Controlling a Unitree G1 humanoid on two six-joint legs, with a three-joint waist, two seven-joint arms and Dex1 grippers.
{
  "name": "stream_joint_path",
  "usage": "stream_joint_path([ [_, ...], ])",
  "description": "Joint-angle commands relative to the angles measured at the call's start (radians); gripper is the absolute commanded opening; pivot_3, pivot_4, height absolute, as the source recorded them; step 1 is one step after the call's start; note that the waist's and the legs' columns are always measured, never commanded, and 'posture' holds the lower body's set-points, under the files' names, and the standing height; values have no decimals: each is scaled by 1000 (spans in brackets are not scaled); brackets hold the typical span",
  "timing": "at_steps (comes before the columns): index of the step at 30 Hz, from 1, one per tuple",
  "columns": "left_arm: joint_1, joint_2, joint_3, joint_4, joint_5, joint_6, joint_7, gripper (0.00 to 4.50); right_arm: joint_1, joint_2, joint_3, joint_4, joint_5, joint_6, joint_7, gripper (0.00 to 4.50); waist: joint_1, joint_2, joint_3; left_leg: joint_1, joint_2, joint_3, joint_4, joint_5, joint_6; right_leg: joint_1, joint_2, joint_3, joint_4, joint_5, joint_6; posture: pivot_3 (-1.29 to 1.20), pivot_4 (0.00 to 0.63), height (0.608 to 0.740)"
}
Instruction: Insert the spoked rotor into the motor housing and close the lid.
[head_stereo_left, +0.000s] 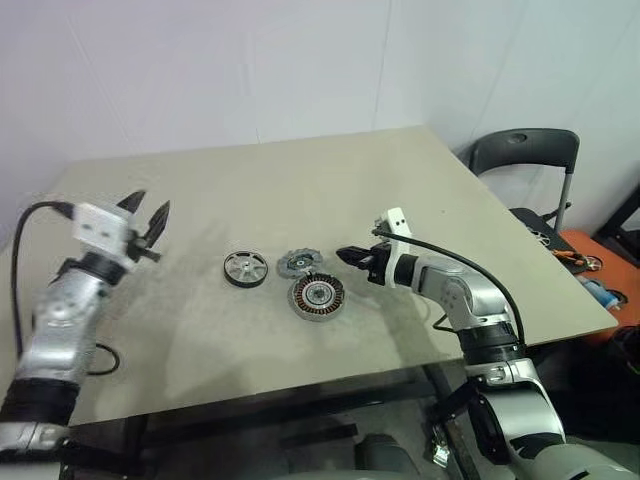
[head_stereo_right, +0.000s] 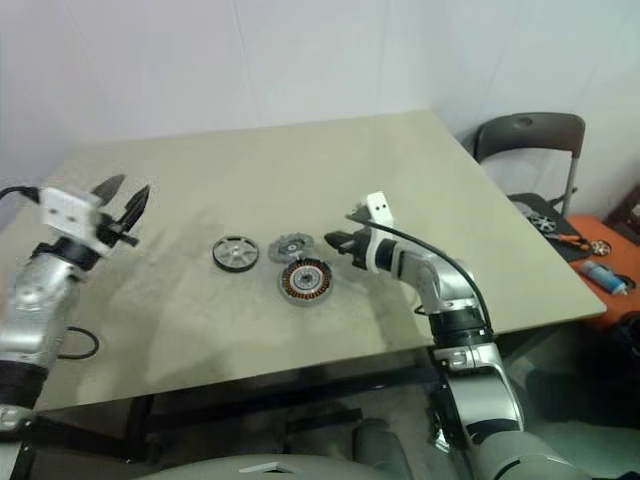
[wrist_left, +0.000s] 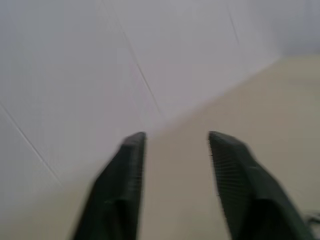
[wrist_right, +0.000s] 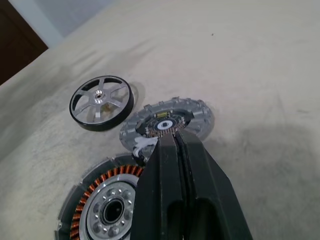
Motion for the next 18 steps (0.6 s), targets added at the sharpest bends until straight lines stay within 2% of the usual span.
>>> stream_joint_path([
  [1, 81, 21, 110, -103, -357, 431, -146, 3262, -24, 4, 4, 2, -5, -24, 10, 10, -12, 0, 0, 0, 0, 0, 0, -1, 1, 0, 0, 0, 0, 0, 0, 0, 0, 740],
  [7, 127, -31, 179, -145, -484, 694, -150, 3262, -41, 15, 7, 34, -16, -37, 13, 10, -24, -1, 1, 1, 0, 0, 1, -1, 1, 0, 1, 0, 0, 0, 0, 0, 0, 740],
  [11, 108, -95, 192, -104, -448, 738, -118, 3262, -33, 14, 9, 25, -18, -36, 17, 10, -24, 0, 1, 1, 1, 0, 1, -1, 1, 0, 1, 0, 0, 0, 0, 0, 0, 740],
  [15, 79, -186, 223, -54, -493, 810, -74, 3262, -26, 10, 9, 18, -21, -32, 15, 10, -23, 0, 1, 0, 1, 0, 1, -1, 1, 0, 1, 0, -1, 0, 0, 0, 0, 740],
  [18, 65, -244, 291, 10, -522, 841, -18, 3262, -21, 5, 9, 10, -24, -27, 13, 10, -23, -1, 1, 0, 0, 0, 1, -1, 1, 0, 1, 0, -1, 0, 0, 0, 0, 740],
])
